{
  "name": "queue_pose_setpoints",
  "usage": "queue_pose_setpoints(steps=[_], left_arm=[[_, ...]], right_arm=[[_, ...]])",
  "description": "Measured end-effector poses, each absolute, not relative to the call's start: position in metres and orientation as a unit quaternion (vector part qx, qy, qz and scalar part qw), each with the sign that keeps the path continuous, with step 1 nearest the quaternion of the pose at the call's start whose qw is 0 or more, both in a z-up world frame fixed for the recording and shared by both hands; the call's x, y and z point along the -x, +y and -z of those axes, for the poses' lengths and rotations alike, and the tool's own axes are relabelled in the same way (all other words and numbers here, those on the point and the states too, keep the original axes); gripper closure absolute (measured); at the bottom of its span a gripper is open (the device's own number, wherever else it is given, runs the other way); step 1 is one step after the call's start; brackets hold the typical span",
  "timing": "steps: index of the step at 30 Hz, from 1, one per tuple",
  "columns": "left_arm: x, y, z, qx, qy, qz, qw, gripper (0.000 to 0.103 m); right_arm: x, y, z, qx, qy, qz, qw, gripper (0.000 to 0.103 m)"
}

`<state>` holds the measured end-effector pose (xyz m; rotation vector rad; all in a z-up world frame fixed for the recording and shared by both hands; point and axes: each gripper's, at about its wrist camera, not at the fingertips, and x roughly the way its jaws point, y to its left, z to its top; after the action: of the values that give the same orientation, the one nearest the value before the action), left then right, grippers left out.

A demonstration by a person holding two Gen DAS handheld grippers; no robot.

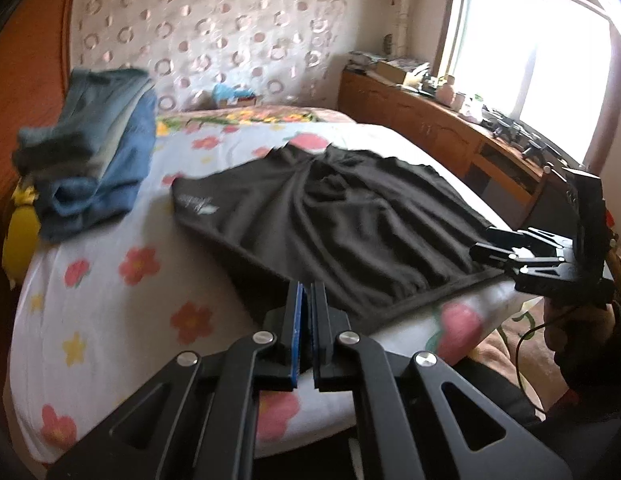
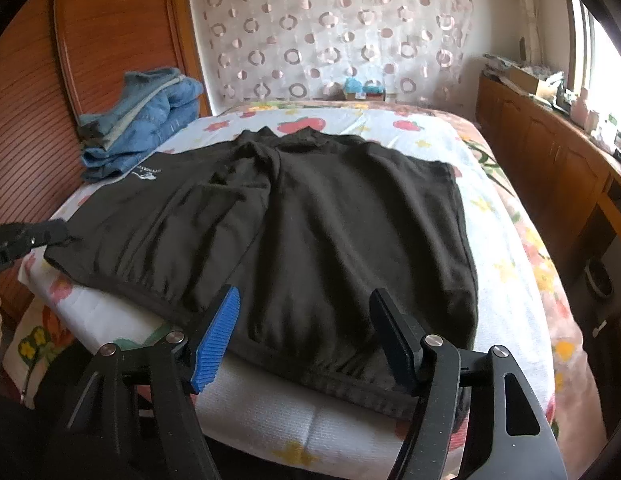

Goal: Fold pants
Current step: 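Lift the gripped side with the left tool, fold it over, then open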

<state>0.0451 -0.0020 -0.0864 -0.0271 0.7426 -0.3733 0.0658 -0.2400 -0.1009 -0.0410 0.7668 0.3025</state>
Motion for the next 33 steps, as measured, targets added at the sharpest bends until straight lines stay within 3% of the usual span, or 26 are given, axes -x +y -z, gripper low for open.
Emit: queue_pose_setpoints(steps=[17, 23, 25, 33], left_arm=[[-0.065, -0.060, 0.038, -0.019, 0.321, 0.243, 0.915, 0.103], [-0.068, -0.029, 0.038, 0.003, 0.325, 0.195, 0.925, 0.092], [-0.069, -0.016, 0.043, 0.008, 0.336, 0.182, 0.924, 0.083], [-0.052, 0.025, 0.099, 0.006, 0.400, 0.116, 0.909, 0.079]], right_arm=[[-0.059, -0.252, 0.083, 0.014, 0.350, -0.144, 0.925, 0.035], [-0.059, -0.252, 0.082, 0.014, 0.348, -0.147, 0.926, 0.035], [-0.060, -0.249, 0.083, 0.014, 0.350, -0.149, 0.925, 0.035], [-0.063, -0.240, 0.088, 0.015, 0.357, -0.158, 0.921, 0.035]])
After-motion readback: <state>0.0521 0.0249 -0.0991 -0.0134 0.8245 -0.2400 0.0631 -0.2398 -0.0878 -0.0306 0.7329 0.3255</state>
